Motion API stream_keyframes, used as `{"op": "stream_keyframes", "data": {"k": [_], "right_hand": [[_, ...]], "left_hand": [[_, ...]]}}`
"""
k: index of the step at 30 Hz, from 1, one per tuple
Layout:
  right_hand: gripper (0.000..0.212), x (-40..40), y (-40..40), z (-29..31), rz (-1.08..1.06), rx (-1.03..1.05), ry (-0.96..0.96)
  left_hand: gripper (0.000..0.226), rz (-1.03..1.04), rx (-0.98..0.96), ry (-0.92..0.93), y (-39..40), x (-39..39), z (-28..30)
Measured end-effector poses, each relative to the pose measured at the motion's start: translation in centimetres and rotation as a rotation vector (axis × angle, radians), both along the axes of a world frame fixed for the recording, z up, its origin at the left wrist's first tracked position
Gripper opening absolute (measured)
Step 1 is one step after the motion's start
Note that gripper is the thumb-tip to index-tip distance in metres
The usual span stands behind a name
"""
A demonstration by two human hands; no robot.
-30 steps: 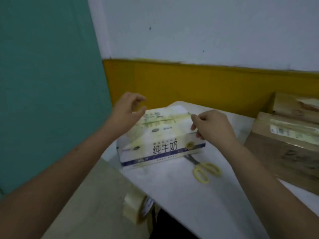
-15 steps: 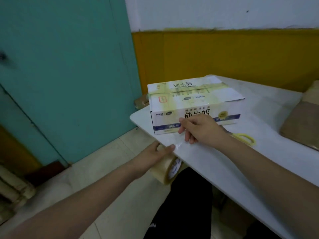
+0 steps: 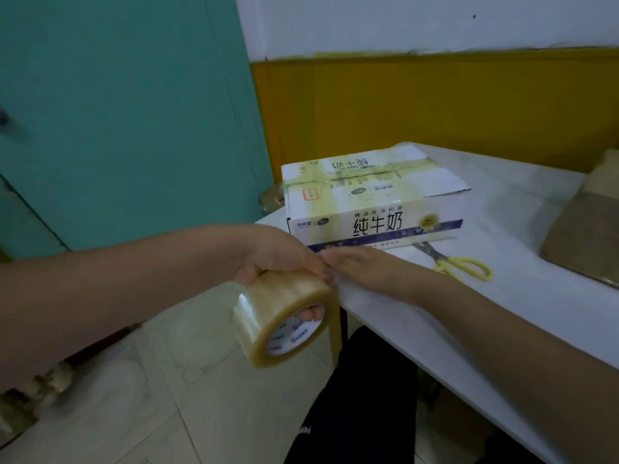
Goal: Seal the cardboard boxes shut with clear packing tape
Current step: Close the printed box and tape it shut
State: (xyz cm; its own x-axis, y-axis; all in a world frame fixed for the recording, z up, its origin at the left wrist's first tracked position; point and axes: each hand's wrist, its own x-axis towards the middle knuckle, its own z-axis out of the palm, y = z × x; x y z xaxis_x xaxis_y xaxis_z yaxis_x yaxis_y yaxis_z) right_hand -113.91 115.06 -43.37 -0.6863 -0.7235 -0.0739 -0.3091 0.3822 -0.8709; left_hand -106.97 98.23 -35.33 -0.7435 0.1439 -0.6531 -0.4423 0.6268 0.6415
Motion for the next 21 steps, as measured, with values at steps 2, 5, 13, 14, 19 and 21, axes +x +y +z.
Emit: {"op": "stream_keyframes", "data": {"k": [2,5,13,14,19,21], "right_hand": [[0.047,0.1,0.5,1.1,0.017,-0.076,-0.195],[0.03,-0.4,2.4,3.1,-0.065,-0.184,-0.441],[0.002,-2.2,10.7,9.7,-0.424,-0.18,-0.017],[0.003,-2.8,11.6,10.8,-0.451,-0.143,0.111],[0.008,-7.0,13.7,13.7,-0.457,0.042,0.373],[0.007,-8.8,13.4,13.3,-0.436,0.106,0.385]], "left_hand": [[0.029,0.009,0.056,0.065,0.3,0.2,1.0],[0.017,0.055,0.016,0.237,0.7,0.6,1.9],[0.03,0.183,0.232,0.401,7.8,-0.2,1.9],[0.045,0.214,0.274,0.409,8.9,-0.7,1.3],[0.09,0.257,0.422,0.604,15.2,-1.7,-0.7],[0.091,0.315,0.479,0.634,17.1,-2.1,-1.4]]}}
